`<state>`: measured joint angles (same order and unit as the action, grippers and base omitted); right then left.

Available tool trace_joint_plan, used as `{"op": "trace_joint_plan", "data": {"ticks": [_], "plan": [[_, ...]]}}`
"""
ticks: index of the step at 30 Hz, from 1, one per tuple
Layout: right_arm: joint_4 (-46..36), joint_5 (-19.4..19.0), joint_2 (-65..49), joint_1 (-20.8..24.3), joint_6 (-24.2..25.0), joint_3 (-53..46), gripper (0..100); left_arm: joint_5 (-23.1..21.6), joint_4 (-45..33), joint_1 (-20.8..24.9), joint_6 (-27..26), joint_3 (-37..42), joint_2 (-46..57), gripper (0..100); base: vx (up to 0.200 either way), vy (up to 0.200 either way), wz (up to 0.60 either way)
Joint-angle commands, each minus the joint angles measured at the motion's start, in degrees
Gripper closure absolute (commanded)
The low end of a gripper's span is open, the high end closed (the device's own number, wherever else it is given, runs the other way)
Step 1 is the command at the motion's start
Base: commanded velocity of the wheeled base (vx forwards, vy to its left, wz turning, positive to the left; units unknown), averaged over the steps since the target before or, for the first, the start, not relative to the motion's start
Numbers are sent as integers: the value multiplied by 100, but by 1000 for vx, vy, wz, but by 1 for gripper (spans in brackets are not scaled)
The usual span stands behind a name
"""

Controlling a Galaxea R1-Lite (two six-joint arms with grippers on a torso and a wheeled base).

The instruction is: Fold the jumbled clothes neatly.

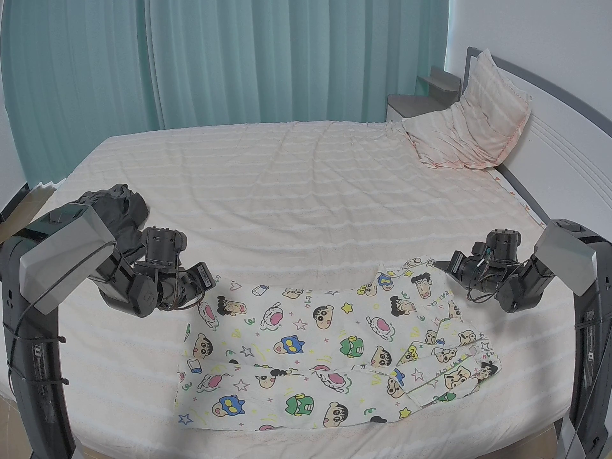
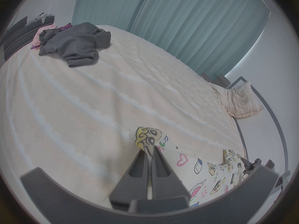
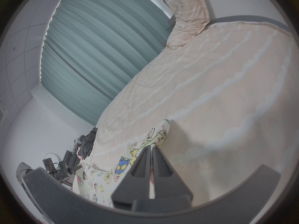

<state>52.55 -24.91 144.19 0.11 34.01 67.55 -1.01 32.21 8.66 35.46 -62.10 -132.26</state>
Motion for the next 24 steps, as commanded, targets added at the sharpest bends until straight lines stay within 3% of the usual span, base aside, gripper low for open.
{"op": "trace_joint_plan", "data": {"ticks": [1,8,18,19,24], "plan": [[-87,-199,-5,7,0,-14,0,5,-4,5,22,-30,-28,100,0,0,0],[-360,-375,48,77,-61,4,0,-4,-4,5,31,-13,-46,100,0,0,0],[-1072,-375,443,666,-176,610,0,-48,-13,128,57,5,-46,100,0,0,0],[-1045,-375,461,666,-176,619,100,-48,-13,136,48,5,-46,100,0,0,0],[-958,-392,391,455,-123,654,100,-66,-30,136,48,5,-37,100,0,0,0]]}}
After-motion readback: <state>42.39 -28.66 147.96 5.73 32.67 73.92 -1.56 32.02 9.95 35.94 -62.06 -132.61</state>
